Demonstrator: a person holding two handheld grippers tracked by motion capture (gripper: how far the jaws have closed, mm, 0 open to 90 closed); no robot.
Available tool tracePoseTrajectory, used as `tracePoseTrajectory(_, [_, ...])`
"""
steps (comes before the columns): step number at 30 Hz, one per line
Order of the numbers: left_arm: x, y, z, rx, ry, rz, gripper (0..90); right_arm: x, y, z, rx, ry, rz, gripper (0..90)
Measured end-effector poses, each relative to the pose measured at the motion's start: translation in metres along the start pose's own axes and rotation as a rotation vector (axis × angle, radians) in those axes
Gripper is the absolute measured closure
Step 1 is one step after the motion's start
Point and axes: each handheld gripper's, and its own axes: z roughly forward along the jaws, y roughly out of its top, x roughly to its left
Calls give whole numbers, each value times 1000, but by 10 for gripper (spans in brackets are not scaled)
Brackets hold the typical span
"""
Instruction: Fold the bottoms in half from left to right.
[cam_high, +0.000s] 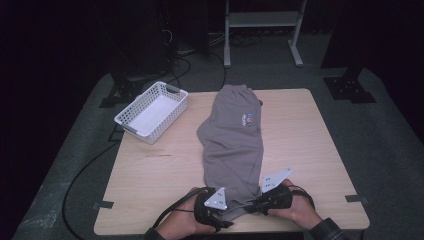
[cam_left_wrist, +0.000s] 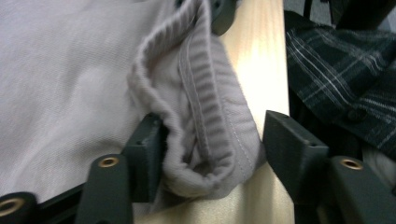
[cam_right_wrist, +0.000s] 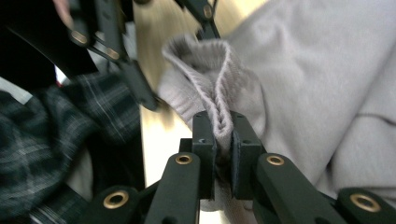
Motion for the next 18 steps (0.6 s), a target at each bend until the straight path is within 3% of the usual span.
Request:
tracePoseTrajectory(3, [3,-1,-1,-15,11,-31,503,0,2,-3,-16,0,0,822])
tracePoseTrajectory(7, [7,0,-3,7,40,-55,721,1,3,-5,-25,-3,-8,819])
tracePoseTrajectory(9, [9,0,-4,12,5,-87,779,3,4,-4,-12,-23,-42,814])
tracePoseTrajectory(12, [9,-3,-5,5,-76,-120,800,8,4,-1,22,-33,-110,763])
tracePoseTrajectory(14, [6,-5,-6,8,-110,-127,802,13,2,-1,52,-56,-172,649])
tracePoseTrajectory(18, [2,-5,-6,17,-149,-123,802,23,-2,0,67,-65,-226,477])
